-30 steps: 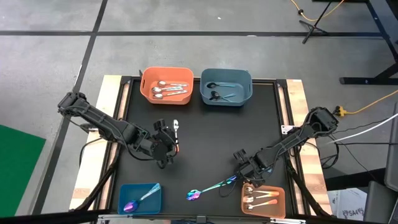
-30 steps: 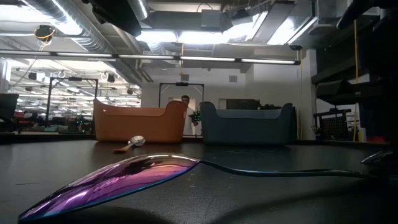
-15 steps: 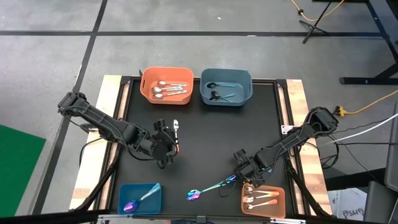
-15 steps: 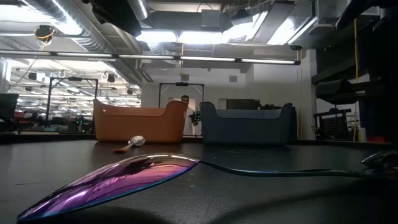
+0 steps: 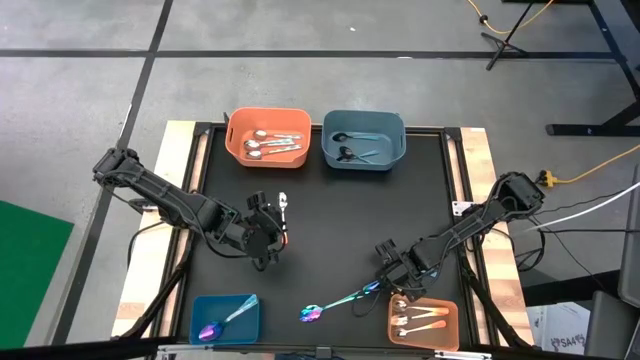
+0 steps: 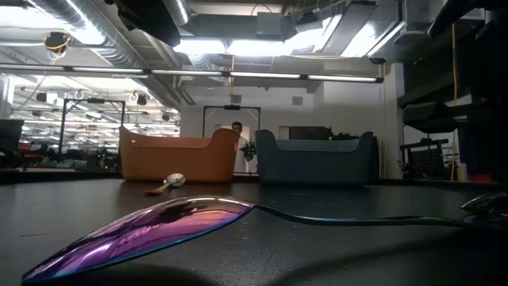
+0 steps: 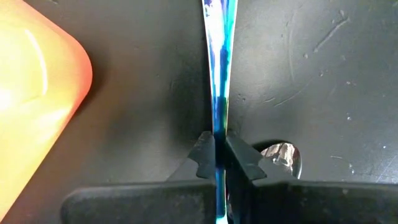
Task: Sort silverware by color (type)
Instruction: Put the purple spoon into the bottom blue bin
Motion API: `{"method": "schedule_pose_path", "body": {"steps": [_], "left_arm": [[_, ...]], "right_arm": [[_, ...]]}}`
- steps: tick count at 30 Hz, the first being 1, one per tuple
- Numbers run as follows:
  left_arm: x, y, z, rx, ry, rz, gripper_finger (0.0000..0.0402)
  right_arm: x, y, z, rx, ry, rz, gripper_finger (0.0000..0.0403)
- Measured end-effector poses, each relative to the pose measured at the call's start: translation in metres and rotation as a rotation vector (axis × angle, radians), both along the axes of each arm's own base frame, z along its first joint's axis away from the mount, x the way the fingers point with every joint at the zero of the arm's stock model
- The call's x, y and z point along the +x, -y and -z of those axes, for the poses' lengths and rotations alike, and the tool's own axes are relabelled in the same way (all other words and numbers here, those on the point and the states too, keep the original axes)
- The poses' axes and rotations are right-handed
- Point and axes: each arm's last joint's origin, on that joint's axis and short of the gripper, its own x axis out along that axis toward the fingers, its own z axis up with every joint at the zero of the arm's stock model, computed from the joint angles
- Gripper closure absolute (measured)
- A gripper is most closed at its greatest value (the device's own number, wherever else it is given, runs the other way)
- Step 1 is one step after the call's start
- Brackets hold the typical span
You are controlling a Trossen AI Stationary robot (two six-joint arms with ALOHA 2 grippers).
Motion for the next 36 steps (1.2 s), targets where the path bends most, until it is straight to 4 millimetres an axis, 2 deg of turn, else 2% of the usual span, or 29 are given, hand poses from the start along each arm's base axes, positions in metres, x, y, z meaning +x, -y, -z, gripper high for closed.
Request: {"method": "schedule_pose_path", "body": {"steps": [8, 20, 36], "left_arm": [[0.000, 0.000, 0.000, 0.000, 0.000, 0.000, 0.0331], [0.000, 0.000, 0.000, 0.000, 0.000, 0.000, 0.0331], [0.000, 0.000, 0.000, 0.000, 0.000, 0.000, 0.0331]], "right_arm": [[-0.001, 0.001, -0.006, -0.004, 0.005, 0.007, 0.0402], [0.005, -0.002, -0.040, 0.047, 0.108, 0.008, 0.0402], [0.015, -0.005, -0.080, -0.086, 0.163, -0.053, 0.0402]]}}
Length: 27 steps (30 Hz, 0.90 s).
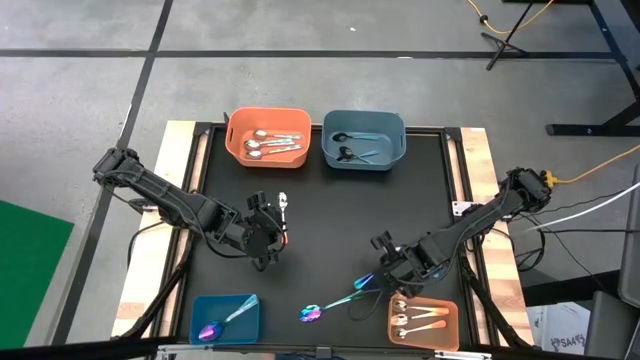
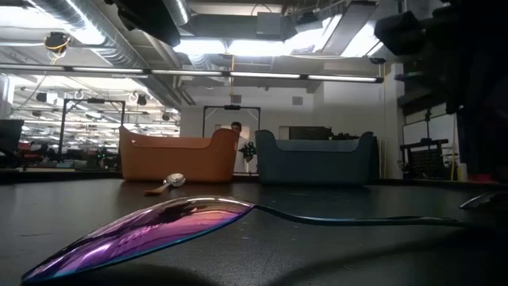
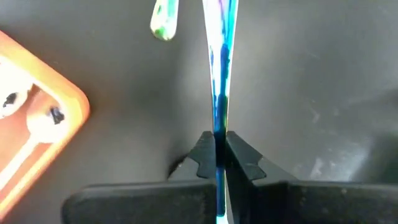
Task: Sort silverware by color (type)
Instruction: Put the purple spoon into the bottom blue bin
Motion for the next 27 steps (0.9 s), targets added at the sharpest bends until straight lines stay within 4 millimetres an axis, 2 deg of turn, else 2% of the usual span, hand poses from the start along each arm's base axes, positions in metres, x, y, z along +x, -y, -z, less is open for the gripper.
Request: {"method": "schedule_pose_path", "body": {"steps": [4, 10, 18, 23, 27], "left_arm": [[0.000, 0.000, 0.000, 0.000, 0.000, 0.000, 0.0331], [0.000, 0.000, 0.000, 0.000, 0.000, 0.000, 0.0331], [0.000, 0.000, 0.000, 0.000, 0.000, 0.000, 0.0331], [0.000, 0.000, 0.000, 0.000, 0.000, 0.000, 0.0331], [0.000, 0.000, 0.000, 0.001, 0.001, 0.000, 0.0331]], "right_arm": [[-0.005, 0.004, -0.011, -0.048, -0.008, 0.009, 0.0402], [-0.025, 0.018, -0.045, -0.022, 0.087, 0.020, 0.0402], [-0.066, 0.057, -0.103, 0.006, 0.357, 0.117, 0.0402], [-0.085, 0.086, -0.123, 0.070, 0.569, 0.175, 0.0402], [-0.091, 0.104, -0.129, 0.149, 0.766, 0.173, 0.0402]]}}
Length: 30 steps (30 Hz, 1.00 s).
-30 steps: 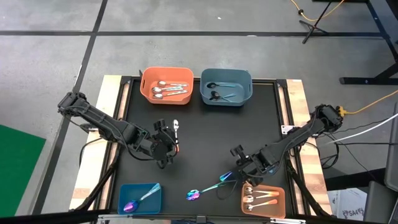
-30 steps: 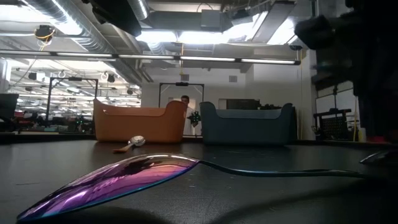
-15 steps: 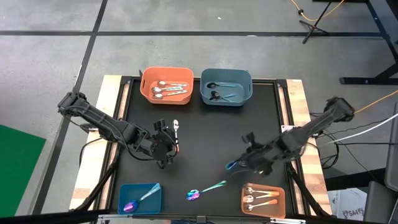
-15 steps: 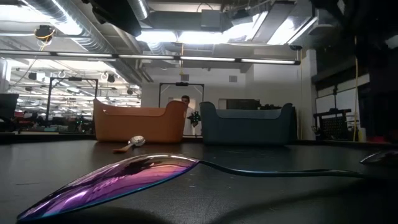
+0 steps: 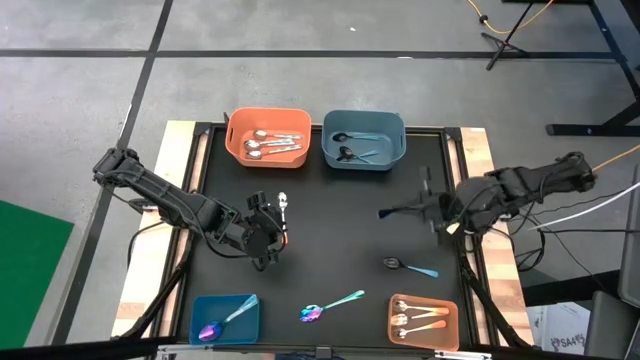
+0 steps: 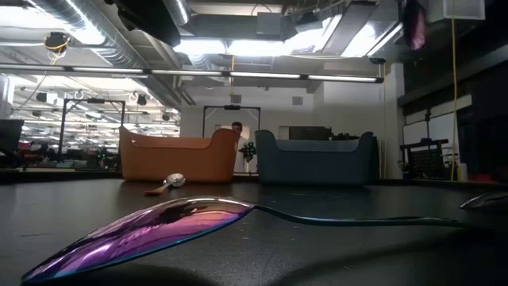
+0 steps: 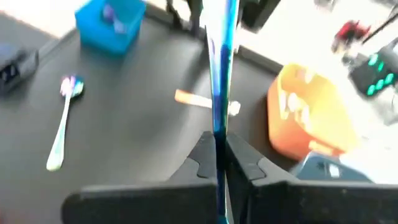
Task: Sort silverware by color (type)
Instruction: Put the purple spoon into the bottom blue bin
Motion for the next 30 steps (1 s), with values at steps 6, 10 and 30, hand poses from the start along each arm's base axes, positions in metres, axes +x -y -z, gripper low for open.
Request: {"method": "schedule_pose_path", "body": {"steps": [6, 10, 30], "left_arm": [[0.000, 0.000, 0.000, 0.001, 0.000, 0.000, 0.0331], [0.000, 0.000, 0.000, 0.001, 0.001, -0.001, 0.0331], [0.028, 0.009, -0.034, 0.157, 0.354, 0.184, 0.0331]], "right_arm": [[0.003, 0.015, 0.016, 0.075, 0.265, -0.117, 0.0402], [0.012, 0.022, 0.038, 0.115, 0.404, -0.213, 0.0402], [0.071, 0.039, 0.107, 0.339, 0.631, -0.499, 0.0402]]}}
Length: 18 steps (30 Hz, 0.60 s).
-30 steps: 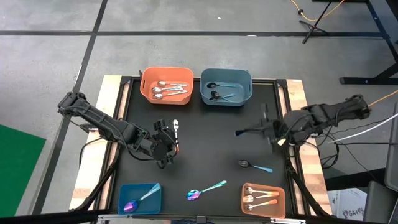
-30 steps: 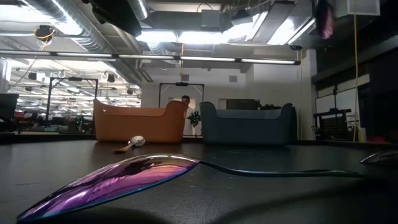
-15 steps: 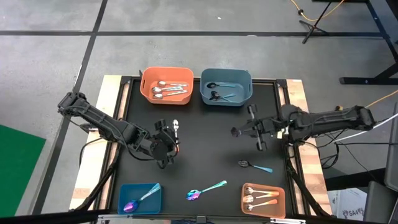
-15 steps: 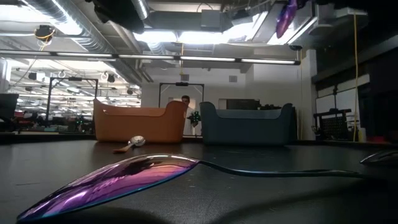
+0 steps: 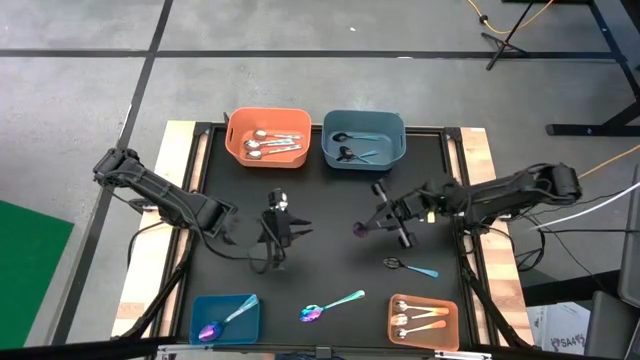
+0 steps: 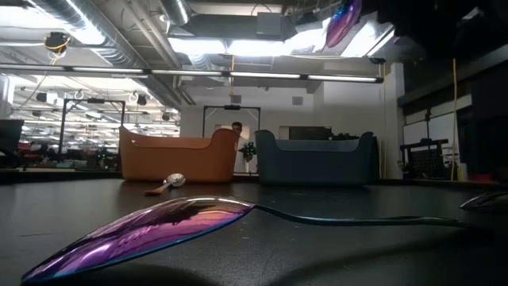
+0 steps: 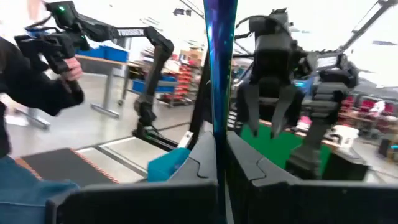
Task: Sort silverware by color (type)
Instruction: Put the purple spoon into the bottom blue bin
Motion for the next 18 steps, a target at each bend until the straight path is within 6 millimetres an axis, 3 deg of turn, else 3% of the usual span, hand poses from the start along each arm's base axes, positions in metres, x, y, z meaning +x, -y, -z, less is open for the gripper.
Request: {"method": "schedule_pose_path", "body": {"steps": [9, 18], "left_arm": [[0.008, 0.001, -0.010, -0.046, 0.101, 0.109, 0.0331], [0.030, -0.006, -0.007, -0.039, 0.173, 0.211, 0.0305]], "right_arm": [[0.027, -0.001, 0.019, 0.045, -0.038, -0.067, 0.0402], [0.062, -0.004, 0.015, 0.047, -0.069, -0.207, 0.0402]]}}
